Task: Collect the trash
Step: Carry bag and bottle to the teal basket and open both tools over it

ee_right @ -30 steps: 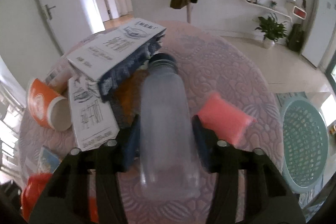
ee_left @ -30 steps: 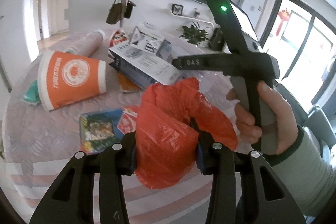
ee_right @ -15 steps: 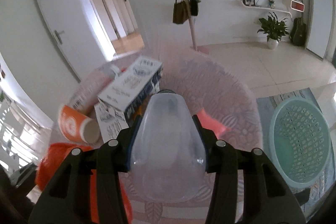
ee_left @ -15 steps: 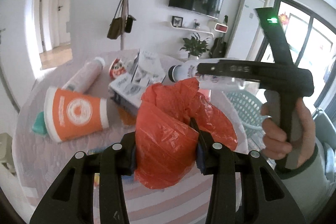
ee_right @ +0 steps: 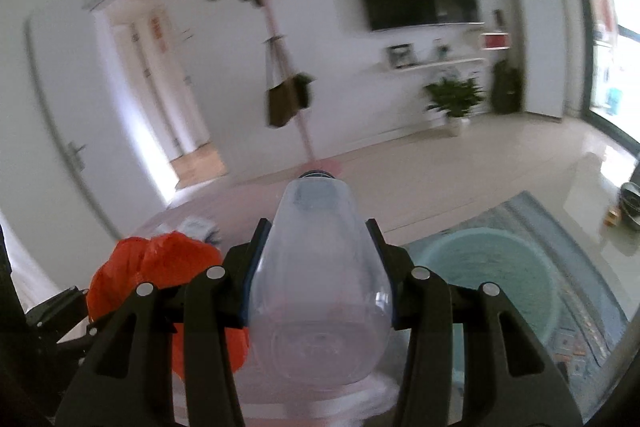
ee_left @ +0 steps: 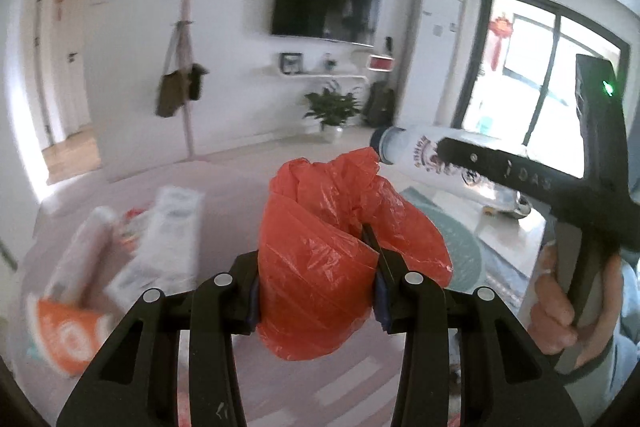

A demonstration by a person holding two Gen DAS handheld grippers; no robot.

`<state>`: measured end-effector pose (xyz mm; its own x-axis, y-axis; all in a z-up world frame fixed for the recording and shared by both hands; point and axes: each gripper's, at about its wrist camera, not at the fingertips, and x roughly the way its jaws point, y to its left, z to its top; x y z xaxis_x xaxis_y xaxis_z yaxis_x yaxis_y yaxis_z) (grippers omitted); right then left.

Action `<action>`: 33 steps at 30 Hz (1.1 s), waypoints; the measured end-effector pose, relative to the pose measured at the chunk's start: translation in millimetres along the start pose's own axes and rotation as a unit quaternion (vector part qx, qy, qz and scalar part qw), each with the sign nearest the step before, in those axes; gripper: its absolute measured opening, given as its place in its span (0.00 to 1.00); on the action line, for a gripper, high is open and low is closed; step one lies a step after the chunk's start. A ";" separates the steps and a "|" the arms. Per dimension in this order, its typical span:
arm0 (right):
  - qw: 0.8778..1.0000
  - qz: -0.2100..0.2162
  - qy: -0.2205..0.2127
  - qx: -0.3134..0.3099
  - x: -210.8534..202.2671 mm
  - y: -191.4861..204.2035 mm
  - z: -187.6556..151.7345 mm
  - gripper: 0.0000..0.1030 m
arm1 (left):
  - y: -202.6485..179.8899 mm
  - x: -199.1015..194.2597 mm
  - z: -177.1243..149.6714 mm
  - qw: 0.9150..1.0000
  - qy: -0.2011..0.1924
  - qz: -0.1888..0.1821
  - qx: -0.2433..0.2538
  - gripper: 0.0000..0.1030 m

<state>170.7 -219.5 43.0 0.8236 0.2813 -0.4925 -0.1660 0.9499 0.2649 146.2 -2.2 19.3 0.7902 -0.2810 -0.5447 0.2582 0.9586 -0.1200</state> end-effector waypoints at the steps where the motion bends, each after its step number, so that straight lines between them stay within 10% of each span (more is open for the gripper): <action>1: 1.000 -0.013 -0.002 0.006 -0.5 -11.1 -0.4 0.42 | -8.0 10.1 2.7 1.000 0.003 -0.007 0.003 0.38; 18: 0.971 -0.148 0.111 0.152 71.8 -182.8 -98.7 0.42 | -88.4 185.4 -11.4 0.987 0.155 -0.043 0.029 0.41; 33: 0.967 -0.144 0.124 0.167 74.9 -190.2 -115.7 0.45 | -95.3 168.8 -20.2 0.989 0.134 -0.051 0.031 0.70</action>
<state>201.2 -363.4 -140.2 0.6473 0.0742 -0.7586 0.2696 0.9086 0.3189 243.8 -140.1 -78.0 0.5851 -0.3461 -0.7334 0.3693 0.9189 -0.1390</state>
